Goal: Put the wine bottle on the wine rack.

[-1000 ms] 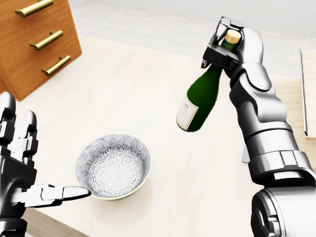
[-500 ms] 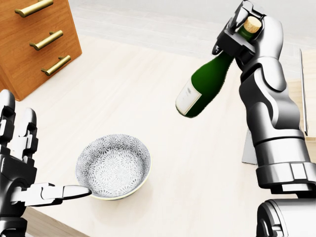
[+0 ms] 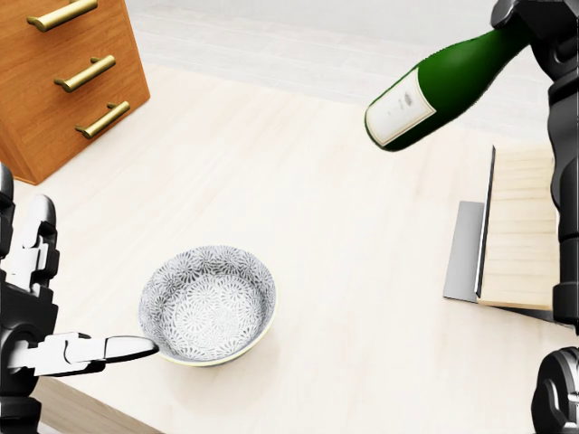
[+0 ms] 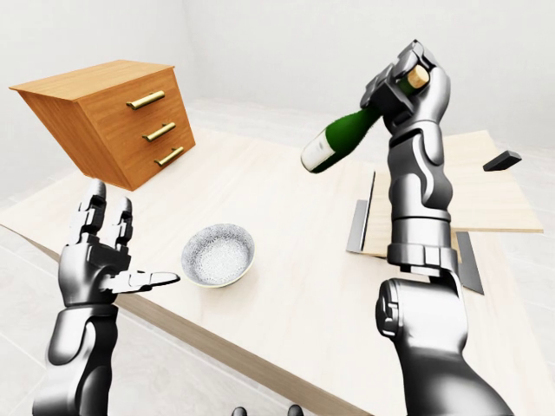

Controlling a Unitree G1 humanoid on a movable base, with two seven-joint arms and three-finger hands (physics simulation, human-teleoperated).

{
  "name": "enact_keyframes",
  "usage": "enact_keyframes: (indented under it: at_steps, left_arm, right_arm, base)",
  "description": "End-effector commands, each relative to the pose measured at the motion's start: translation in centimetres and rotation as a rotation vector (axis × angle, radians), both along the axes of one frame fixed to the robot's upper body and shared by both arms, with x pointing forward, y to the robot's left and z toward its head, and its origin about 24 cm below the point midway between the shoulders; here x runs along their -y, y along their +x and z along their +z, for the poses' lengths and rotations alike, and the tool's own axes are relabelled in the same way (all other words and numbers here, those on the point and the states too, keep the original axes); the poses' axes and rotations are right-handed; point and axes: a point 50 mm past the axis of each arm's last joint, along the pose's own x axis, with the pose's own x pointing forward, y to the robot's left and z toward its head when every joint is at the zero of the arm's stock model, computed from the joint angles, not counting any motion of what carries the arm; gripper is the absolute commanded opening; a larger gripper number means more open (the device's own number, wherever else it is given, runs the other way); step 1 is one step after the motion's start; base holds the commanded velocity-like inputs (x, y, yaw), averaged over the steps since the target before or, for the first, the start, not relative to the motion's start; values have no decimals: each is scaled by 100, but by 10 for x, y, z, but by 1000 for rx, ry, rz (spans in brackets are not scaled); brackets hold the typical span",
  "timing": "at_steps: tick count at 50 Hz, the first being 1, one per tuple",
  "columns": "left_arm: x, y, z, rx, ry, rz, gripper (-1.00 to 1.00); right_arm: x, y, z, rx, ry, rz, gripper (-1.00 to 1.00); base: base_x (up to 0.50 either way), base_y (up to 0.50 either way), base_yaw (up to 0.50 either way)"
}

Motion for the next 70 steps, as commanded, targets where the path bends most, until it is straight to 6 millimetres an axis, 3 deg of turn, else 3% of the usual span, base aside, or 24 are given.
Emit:
enact_keyframes:
  at_steps: [1,4,15,28,60,70]
  left_arm:
    - [-1,-1,0,2,-3,4,100]
    - [-2,0,-2,-8,-4,4,100]
    - [-2,0,-5,-23,-9,2,100]
    - [1,2,-6,-26,-7,2,100]
    - [4,6,-6,-28,-3,-9,100]
    - [4,5,-7,-32,-1,-7,100]
  right_arm:
    - [33,-12,25,88,105,-17,-100]
    - [49,-14,29,89,138,-38,-100]
    - [77,-23,42,120,214,-56,-100]
    - [115,-33,30,114,454,-97,-100]
    - [169,-68,28,151,563,-197,-100]
    - [182,-78,18,147,599,-226,-100]
  base:
    - [0,0,0]
    - [0,0,0]
    - [0,0,0]
    - [0,0,0]
    - [0,0,0]
    - [0,0,0]
